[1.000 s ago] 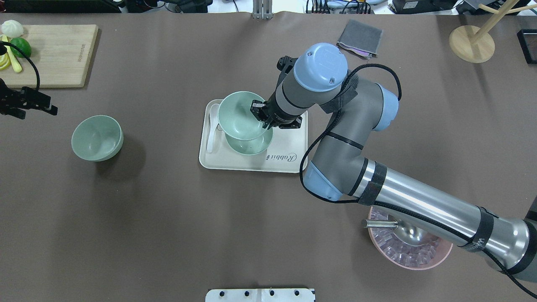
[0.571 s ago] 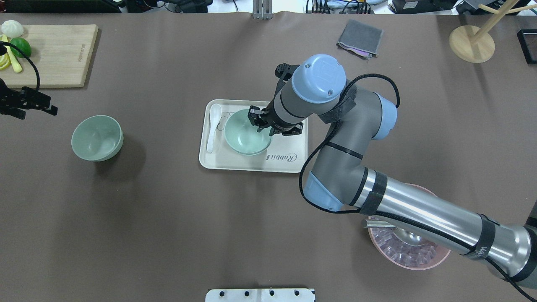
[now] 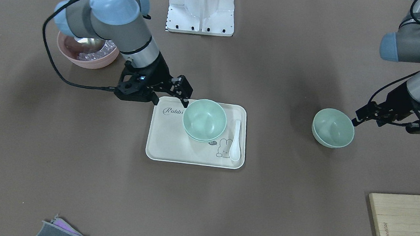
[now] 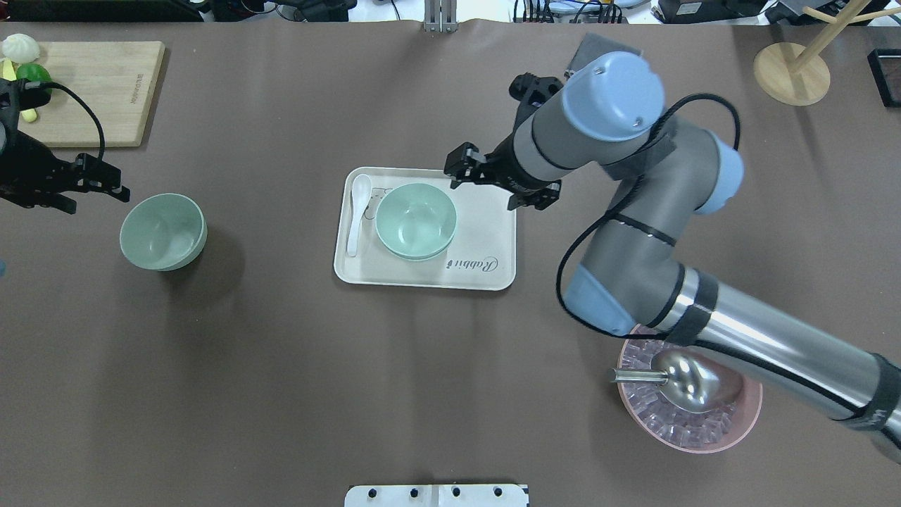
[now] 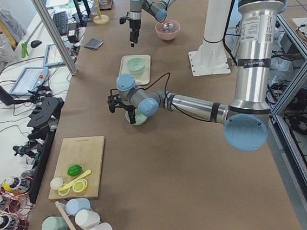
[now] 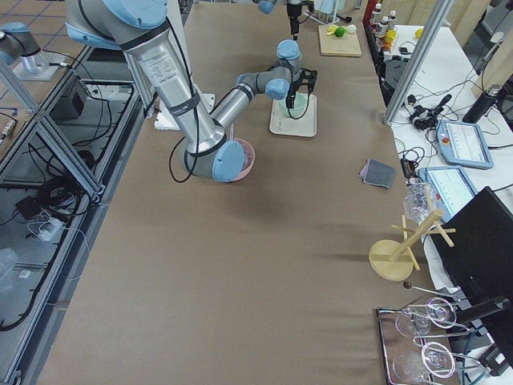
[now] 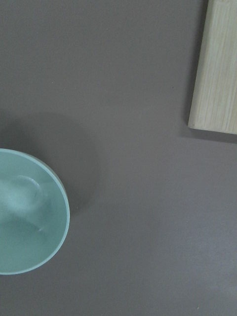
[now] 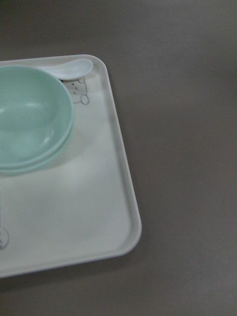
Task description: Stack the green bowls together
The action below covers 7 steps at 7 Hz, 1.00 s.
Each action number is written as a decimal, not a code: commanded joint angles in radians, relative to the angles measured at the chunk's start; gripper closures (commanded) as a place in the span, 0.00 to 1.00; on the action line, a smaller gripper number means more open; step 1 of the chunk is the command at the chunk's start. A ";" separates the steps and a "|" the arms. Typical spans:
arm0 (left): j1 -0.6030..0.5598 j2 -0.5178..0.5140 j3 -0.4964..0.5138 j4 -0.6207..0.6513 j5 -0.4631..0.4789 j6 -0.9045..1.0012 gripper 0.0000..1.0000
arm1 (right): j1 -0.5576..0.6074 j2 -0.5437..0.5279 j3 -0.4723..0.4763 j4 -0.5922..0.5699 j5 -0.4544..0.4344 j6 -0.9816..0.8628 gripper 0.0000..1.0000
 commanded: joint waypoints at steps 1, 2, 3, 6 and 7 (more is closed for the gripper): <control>0.060 -0.002 0.046 -0.001 0.087 0.001 0.03 | 0.179 -0.120 0.067 -0.003 0.182 -0.112 0.00; 0.062 -0.002 0.058 -0.001 0.088 0.004 0.05 | 0.204 -0.146 0.066 -0.002 0.204 -0.159 0.00; 0.075 -0.014 0.067 -0.001 0.086 0.003 0.14 | 0.205 -0.173 0.061 -0.002 0.202 -0.193 0.00; 0.082 -0.023 0.095 -0.010 0.074 0.004 0.80 | 0.232 -0.204 0.057 -0.002 0.203 -0.280 0.00; 0.083 -0.023 0.095 -0.010 0.074 0.004 0.90 | 0.234 -0.214 0.060 -0.002 0.205 -0.280 0.00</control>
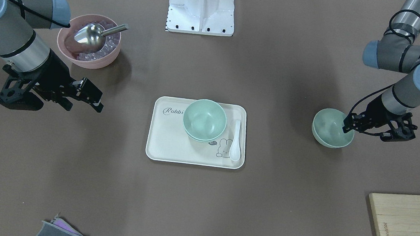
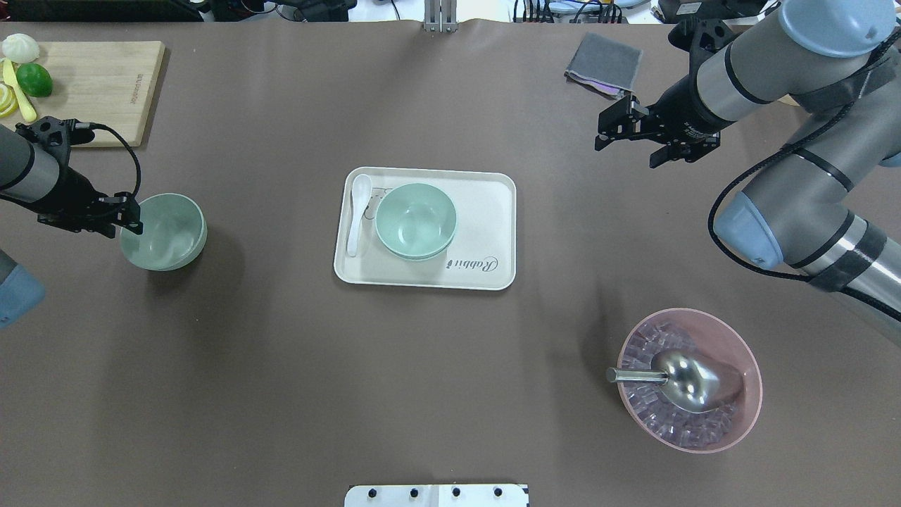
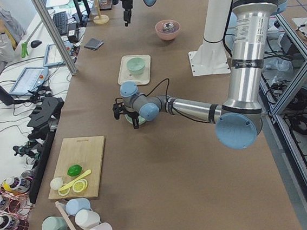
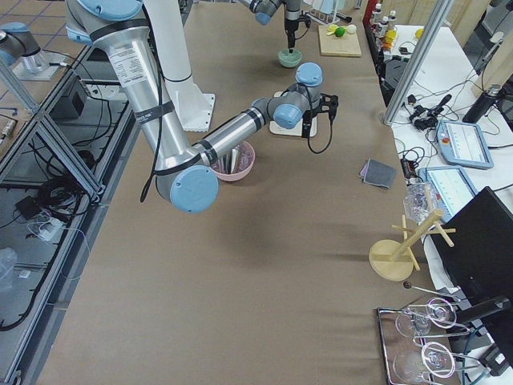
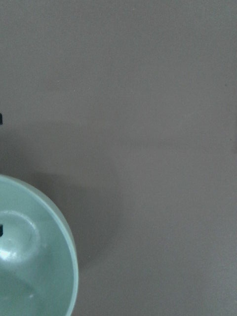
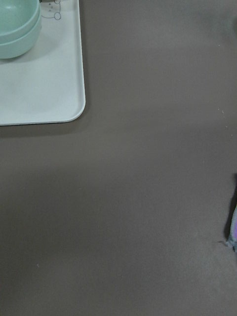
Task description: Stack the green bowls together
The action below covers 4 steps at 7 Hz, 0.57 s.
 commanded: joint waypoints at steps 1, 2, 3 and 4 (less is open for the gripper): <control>0.002 -0.001 0.000 0.000 -0.001 0.000 1.00 | 0.007 -0.009 -0.001 0.000 0.001 -0.008 0.00; 0.002 -0.010 -0.009 0.001 -0.004 0.000 1.00 | 0.016 -0.009 -0.002 0.000 0.003 -0.008 0.00; 0.002 -0.039 -0.006 0.004 -0.092 0.000 1.00 | 0.024 -0.011 -0.001 -0.002 0.004 -0.008 0.00; 0.002 -0.089 -0.008 0.009 -0.144 -0.015 1.00 | 0.033 -0.015 -0.001 -0.002 0.012 -0.009 0.00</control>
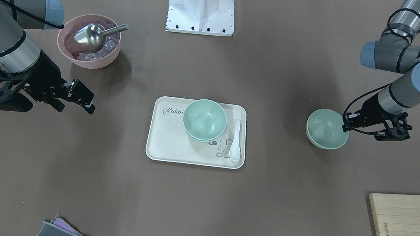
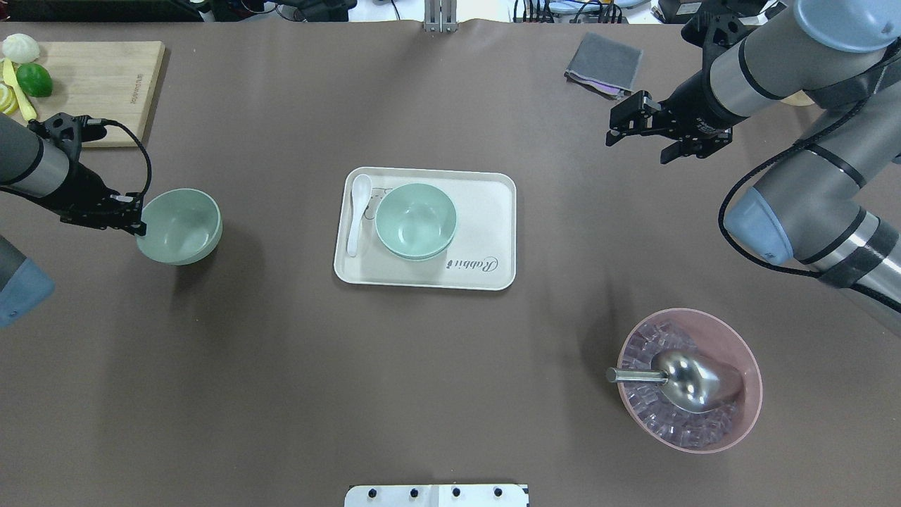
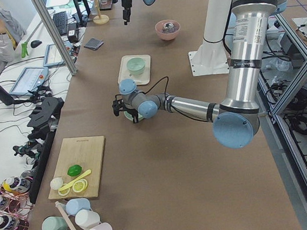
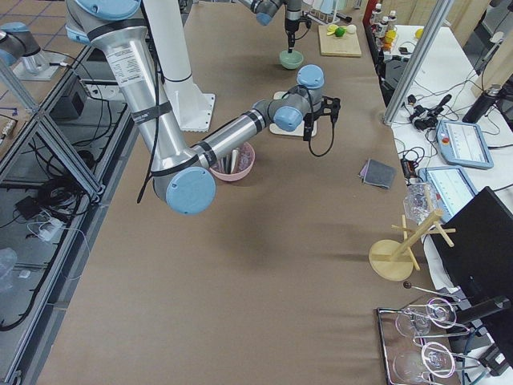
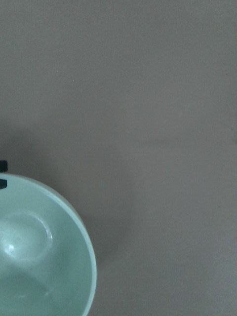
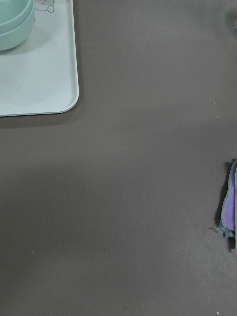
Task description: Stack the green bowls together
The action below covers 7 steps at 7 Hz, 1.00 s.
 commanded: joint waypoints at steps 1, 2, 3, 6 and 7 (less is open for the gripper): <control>0.000 -0.114 -0.003 0.027 -0.077 -0.018 1.00 | 0.032 -0.041 0.002 0.001 0.008 -0.048 0.00; 0.005 -0.177 -0.006 0.029 -0.080 -0.107 1.00 | 0.067 -0.085 0.002 0.001 0.026 -0.143 0.00; 0.018 -0.267 -0.001 0.028 -0.100 -0.227 1.00 | 0.115 -0.120 -0.004 -0.001 0.058 -0.220 0.00; 0.176 -0.456 0.032 0.031 0.004 -0.371 1.00 | 0.132 -0.151 -0.035 0.003 0.065 -0.290 0.00; 0.198 -0.487 0.049 0.031 0.038 -0.377 1.00 | 0.141 -0.171 -0.040 0.003 0.063 -0.331 0.00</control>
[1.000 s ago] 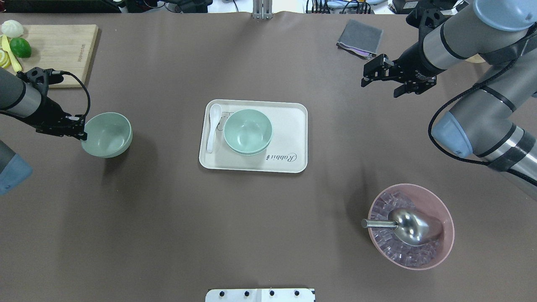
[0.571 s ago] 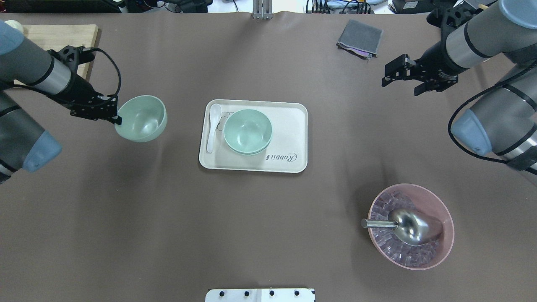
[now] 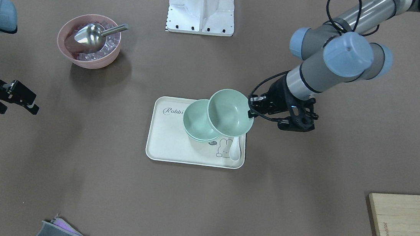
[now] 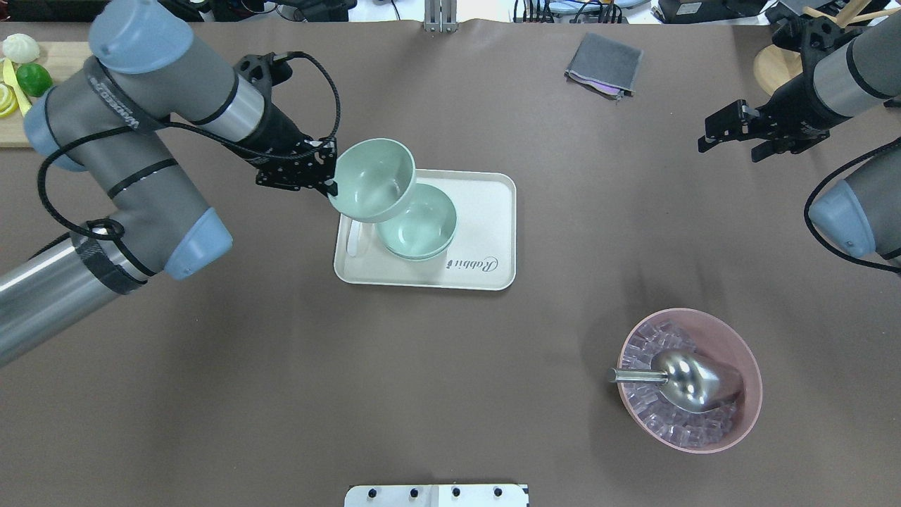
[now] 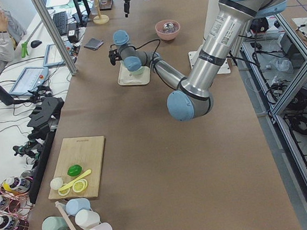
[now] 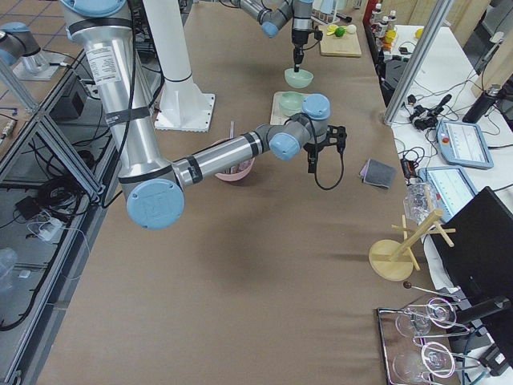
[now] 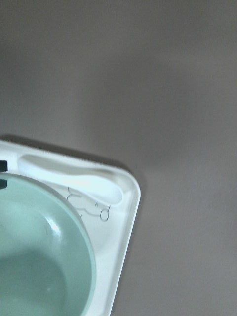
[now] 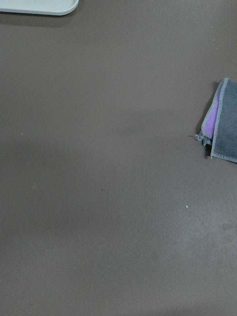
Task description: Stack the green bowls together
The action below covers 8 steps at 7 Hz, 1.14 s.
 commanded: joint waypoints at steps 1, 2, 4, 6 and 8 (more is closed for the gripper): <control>0.045 -0.059 0.039 -0.001 0.046 -0.012 1.00 | 0.030 -0.032 -0.019 -0.001 0.000 -0.096 0.00; 0.056 -0.060 0.050 -0.006 0.048 -0.011 1.00 | 0.040 -0.037 -0.027 -0.001 0.001 -0.112 0.00; 0.056 -0.060 0.046 -0.007 0.048 -0.011 1.00 | 0.045 -0.035 -0.027 -0.001 0.003 -0.112 0.00; 0.059 -0.060 0.046 -0.018 0.073 -0.008 0.03 | 0.068 -0.035 -0.027 -0.001 0.036 -0.112 0.00; 0.072 -0.047 0.040 -0.082 0.111 -0.005 0.02 | 0.071 -0.037 -0.027 -0.001 0.036 -0.112 0.00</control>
